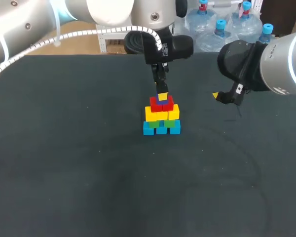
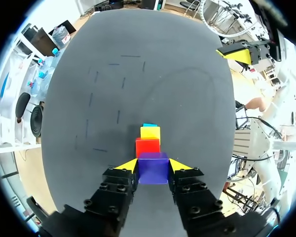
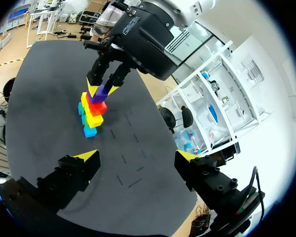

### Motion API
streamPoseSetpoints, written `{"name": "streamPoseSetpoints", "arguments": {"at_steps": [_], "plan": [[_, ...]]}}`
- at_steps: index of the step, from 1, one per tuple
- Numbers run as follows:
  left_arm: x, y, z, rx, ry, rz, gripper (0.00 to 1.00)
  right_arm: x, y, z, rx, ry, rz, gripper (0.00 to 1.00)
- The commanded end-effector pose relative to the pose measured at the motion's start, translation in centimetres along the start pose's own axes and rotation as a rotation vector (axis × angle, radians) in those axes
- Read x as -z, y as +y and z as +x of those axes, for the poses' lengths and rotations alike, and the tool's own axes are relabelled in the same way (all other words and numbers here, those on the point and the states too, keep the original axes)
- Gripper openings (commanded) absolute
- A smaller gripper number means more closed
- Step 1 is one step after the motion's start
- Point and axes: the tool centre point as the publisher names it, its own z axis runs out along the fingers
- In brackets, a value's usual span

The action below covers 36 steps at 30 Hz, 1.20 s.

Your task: Place the blue cubes, place green cubes on the blue cubes, place the yellow cubes on the green cubes, then place the red cubes on the yellow cubes, and place purple cube on the red cubes.

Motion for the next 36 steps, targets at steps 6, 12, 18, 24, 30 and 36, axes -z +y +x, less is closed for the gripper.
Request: {"name": "streamPoseSetpoints", "arguments": {"at_steps": [6, 12, 18, 24, 30, 36], "plan": [[-0.30, 0.12, -0.08, -0.006, -0.001, 0.006, 0.00, 0.00, 0.16, 0.18, -0.001, -0.007, 0.008, 1.00], [-0.31, 0.09, -0.12, -0.013, -0.004, 0.007, 0.00, 0.00, 0.16, 0.18, -0.001, -0.007, 0.008, 1.00], [-0.28, 0.04, -0.16, -0.018, -0.007, 0.010, 0.04, 0.00, 0.16, 0.18, -0.001, -0.007, 0.008, 1.00], [-0.28, 0.03, -0.18, -0.019, -0.009, 0.013, 0.15, 0.00, 0.16, 0.18, -0.001, -0.007, 0.008, 1.00], [-0.14, 0.08, -0.07, -0.013, -0.010, 0.010, 0.31, 0.00, 0.16, 0.18, -0.001, -0.007, 0.008, 1.00], [-0.12, 0.08, -0.02, -0.011, -0.011, 0.010, 0.44, 0.00, 0.16, 0.18, -0.001, -0.007, 0.008, 1.00]]}}
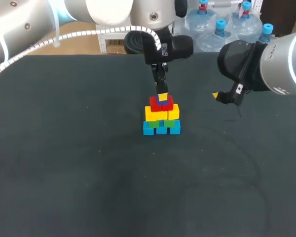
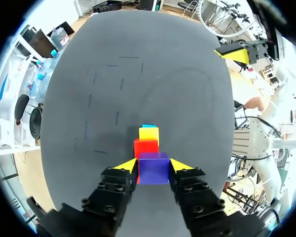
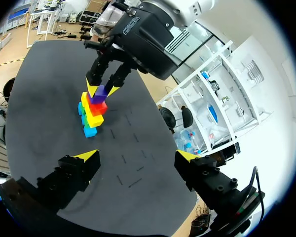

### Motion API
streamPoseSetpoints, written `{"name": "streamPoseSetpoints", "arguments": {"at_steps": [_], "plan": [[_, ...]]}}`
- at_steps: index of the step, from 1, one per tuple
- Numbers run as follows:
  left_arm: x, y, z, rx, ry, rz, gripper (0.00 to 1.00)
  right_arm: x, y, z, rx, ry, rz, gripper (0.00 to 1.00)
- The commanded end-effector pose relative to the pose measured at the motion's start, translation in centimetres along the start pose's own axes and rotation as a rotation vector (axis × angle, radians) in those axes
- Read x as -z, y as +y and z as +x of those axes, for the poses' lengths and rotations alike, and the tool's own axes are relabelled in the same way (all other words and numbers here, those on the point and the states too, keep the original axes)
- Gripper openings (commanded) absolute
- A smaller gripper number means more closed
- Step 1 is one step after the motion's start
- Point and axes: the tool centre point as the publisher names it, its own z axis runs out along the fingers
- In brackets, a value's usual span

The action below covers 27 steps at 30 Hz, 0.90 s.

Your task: Place the blue cubes, place green cubes on the blue cubes, place the yellow cubes on the green cubes, then place the red cubes on the yellow cubes, and place purple cube on the red cubes.

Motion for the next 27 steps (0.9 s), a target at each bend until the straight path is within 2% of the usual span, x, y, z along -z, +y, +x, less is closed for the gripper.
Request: {"name": "streamPoseSetpoints", "arguments": {"at_steps": [1, 3, 5, 6, 8, 27], "plan": [[-0.1, 0.1, 0.0, 0.000, -0.001, 0.001, 0.49, 0.0, 0.2, 0.2, -0.001, -0.007, 0.008, 1.00], [-0.1, 0.1, 0.0, 0.000, -0.001, 0.001, 0.77, 0.0, 0.2, 0.2, -0.001, -0.007, 0.008, 1.00], [0.0, 0.1, 0.0, -0.001, -0.002, 0.000, 0.78, 0.0, 0.2, 0.2, -0.001, -0.007, 0.008, 1.00], [0.0, 0.1, 0.0, -0.001, -0.003, -0.001, 0.83, 0.0, 0.2, 0.2, -0.001, -0.007, 0.008, 1.00], [0.0, 0.1, 0.0, -0.002, -0.004, -0.001, 1.00, 0.0, 0.2, 0.2, -0.001, -0.007, 0.008, 1.00], [1.0, 0.4, 0.6, 0.004, -0.016, -0.024, 1.00, 0.0, 0.2, 0.2, -0.001, -0.007, 0.008, 1.00]]}}
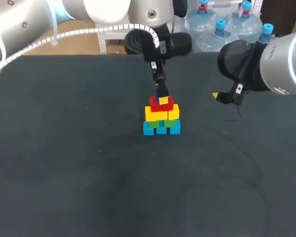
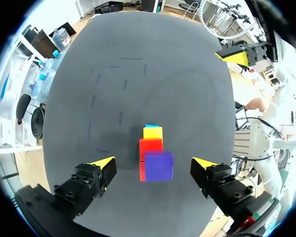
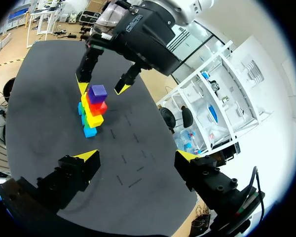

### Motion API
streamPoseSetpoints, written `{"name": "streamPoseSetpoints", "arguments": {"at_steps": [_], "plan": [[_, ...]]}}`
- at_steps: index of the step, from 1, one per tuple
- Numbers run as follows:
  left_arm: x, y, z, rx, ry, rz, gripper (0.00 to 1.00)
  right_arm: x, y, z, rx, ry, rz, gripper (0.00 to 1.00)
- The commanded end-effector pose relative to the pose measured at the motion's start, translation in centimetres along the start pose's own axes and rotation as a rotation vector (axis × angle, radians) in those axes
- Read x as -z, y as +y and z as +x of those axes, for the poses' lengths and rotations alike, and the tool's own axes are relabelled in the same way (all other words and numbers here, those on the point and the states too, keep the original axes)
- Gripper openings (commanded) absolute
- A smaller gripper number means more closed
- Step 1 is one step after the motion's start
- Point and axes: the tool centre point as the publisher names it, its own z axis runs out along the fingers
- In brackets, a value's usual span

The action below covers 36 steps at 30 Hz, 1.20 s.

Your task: Place the blue cubes, place green cubes on the blue cubes, place the yellow cubes on the green cubes, then place the red cubes on the yellow cubes, and place purple cube on the red cubes.

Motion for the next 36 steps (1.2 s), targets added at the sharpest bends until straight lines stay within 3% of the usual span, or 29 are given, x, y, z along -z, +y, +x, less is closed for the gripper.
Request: {"name": "streamPoseSetpoints", "arguments": {"at_steps": [1, 36], "plan": [[0.4, -0.1, 0.5, 0.000, -0.004, -0.011, 1.00, 0.0, 0.2, 0.2, -0.001, -0.007, 0.008, 1.00], [4.2, 3.3, 7.3, 0.139, 0.004, -0.161, 1.00, 0.0, 0.2, 0.2, -0.001, -0.007, 0.008, 1.00]]}}
